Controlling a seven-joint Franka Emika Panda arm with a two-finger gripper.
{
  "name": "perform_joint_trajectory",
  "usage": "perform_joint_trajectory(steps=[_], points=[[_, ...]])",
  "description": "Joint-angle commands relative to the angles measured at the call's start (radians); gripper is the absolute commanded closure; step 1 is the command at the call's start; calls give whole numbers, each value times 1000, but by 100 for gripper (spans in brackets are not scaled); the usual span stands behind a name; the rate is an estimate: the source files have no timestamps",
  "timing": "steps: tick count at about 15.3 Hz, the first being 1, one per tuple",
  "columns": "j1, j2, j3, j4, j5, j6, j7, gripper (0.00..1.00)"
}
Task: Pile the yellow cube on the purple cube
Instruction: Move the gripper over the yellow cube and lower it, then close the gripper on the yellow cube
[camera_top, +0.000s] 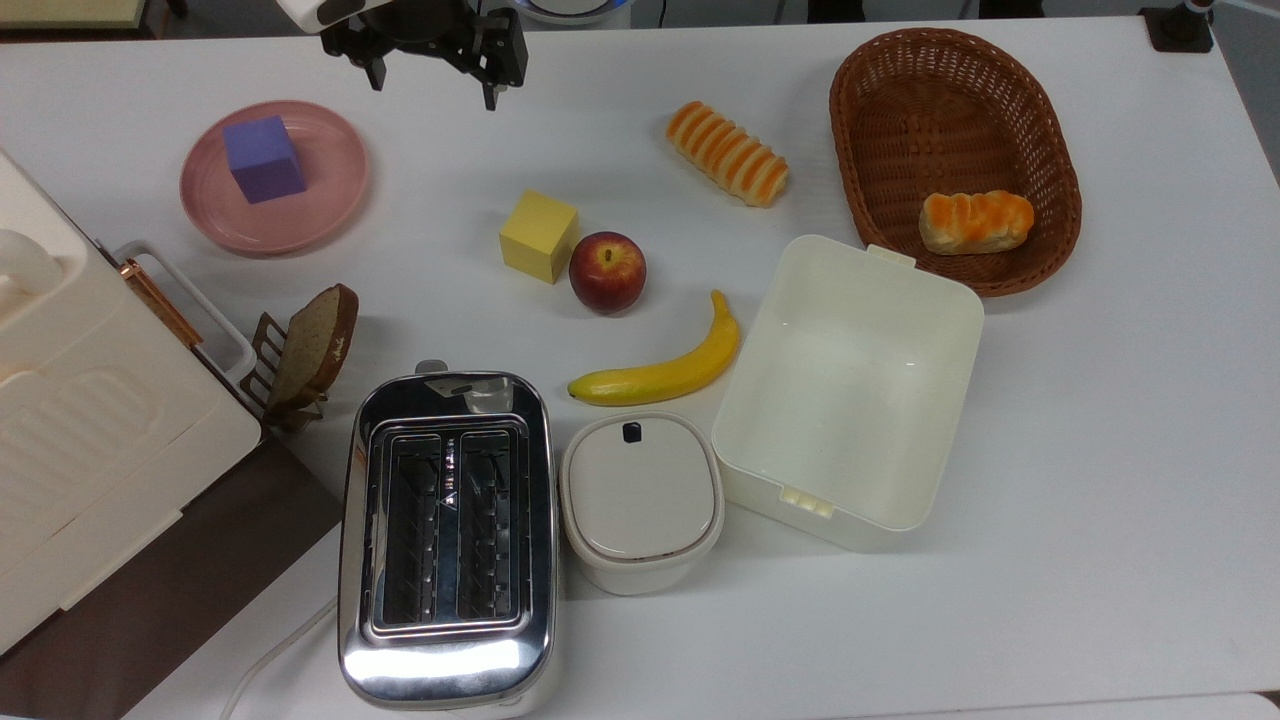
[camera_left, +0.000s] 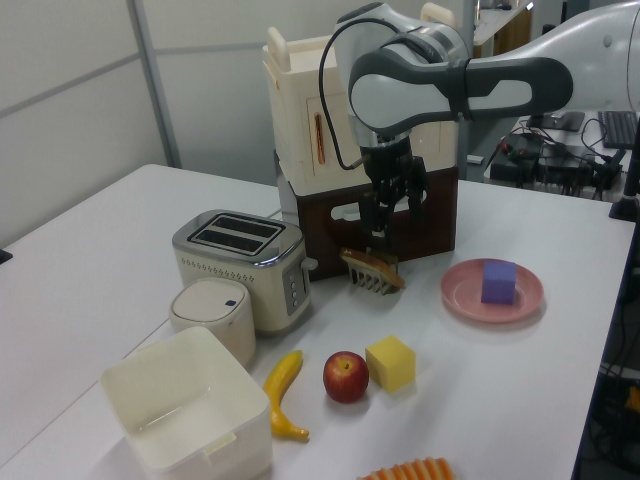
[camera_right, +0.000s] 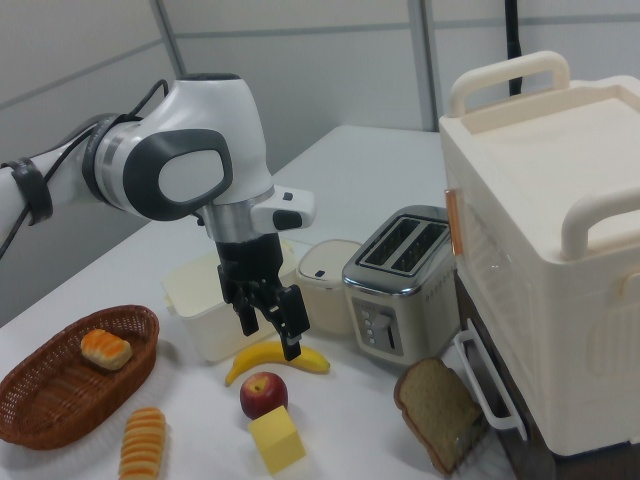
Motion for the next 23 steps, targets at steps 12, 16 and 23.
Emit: perform_joint_trajectory(steps=[12,16,23], points=[[111,78,-12,-143,40,136,146,0],[136,78,-12,-284,43,293,287,0],[168,193,-13,-346,42,499,358,0]])
